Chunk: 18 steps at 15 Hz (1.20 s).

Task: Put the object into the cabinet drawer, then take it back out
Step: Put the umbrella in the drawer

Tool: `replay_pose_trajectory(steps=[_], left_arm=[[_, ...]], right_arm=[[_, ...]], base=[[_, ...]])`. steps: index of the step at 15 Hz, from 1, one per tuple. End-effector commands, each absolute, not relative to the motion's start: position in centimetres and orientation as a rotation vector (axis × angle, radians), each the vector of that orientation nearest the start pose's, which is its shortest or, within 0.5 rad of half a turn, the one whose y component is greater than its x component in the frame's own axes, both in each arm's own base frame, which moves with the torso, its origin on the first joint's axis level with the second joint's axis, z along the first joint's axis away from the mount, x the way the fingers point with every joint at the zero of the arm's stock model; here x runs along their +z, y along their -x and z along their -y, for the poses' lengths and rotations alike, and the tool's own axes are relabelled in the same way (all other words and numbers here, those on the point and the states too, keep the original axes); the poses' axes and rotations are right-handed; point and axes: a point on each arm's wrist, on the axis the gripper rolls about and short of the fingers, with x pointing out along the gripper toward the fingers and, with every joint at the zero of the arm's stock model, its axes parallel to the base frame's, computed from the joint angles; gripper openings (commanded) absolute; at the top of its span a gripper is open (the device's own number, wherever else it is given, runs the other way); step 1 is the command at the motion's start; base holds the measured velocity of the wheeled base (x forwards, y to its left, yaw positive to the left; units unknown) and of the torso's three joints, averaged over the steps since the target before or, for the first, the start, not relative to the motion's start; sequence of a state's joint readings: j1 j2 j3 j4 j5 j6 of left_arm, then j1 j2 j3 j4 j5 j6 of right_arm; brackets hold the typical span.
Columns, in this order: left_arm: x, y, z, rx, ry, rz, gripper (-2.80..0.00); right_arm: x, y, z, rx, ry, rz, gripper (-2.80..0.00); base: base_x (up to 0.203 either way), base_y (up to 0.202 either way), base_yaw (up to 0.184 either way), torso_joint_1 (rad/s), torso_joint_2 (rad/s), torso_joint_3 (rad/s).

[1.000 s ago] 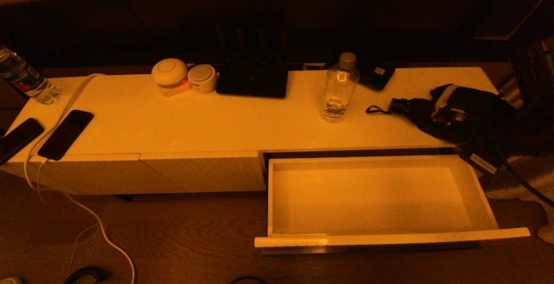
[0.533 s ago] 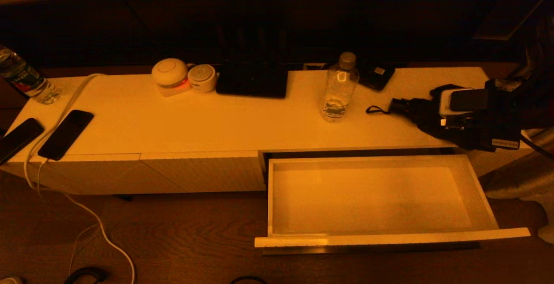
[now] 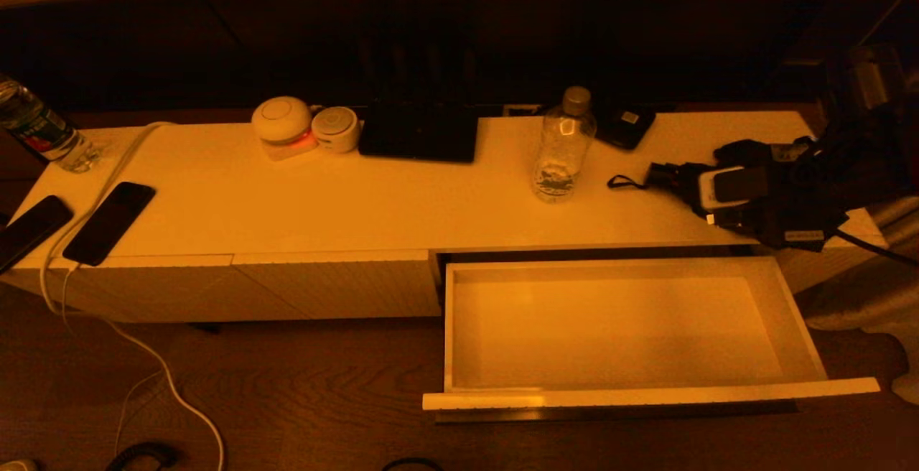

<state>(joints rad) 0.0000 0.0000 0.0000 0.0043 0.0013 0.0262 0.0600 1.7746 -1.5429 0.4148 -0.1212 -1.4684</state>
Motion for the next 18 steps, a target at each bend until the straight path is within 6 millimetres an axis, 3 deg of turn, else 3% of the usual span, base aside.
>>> replay_pose_trajectory(steps=[1,10,12,18], left_arm=[[7.5,2.3,0.0,0.001,-0.026,-0.005,-2.80],[7.5,2.3,0.0,0.001,-0.026,-0.005,-2.80],[7.5,2.3,0.0,0.001,-0.026,-0.005,-2.80],[7.5,2.3,0.0,0.001,-0.026,-0.005,-2.80]], right_arm=[[25.9,-34.4,-1.7,0.445,1.481,-0.575,0.00],[26.6,-38.2,-1.6,0.487,1.460,-0.624,0.00],[25.6,-39.9,-1.4,0.456,1.424,-0.619,0.00],[24.8,-41.3,-1.4,0.413,1.405,-0.581,0.00]], base=[[0.000,0.000,0.000,0.000,0.00,0.000],[0.000,0.000,0.000,0.000,0.00,0.000],[0.000,0.000,0.000,0.000,0.00,0.000],[0.000,0.000,0.000,0.000,0.00,0.000]])
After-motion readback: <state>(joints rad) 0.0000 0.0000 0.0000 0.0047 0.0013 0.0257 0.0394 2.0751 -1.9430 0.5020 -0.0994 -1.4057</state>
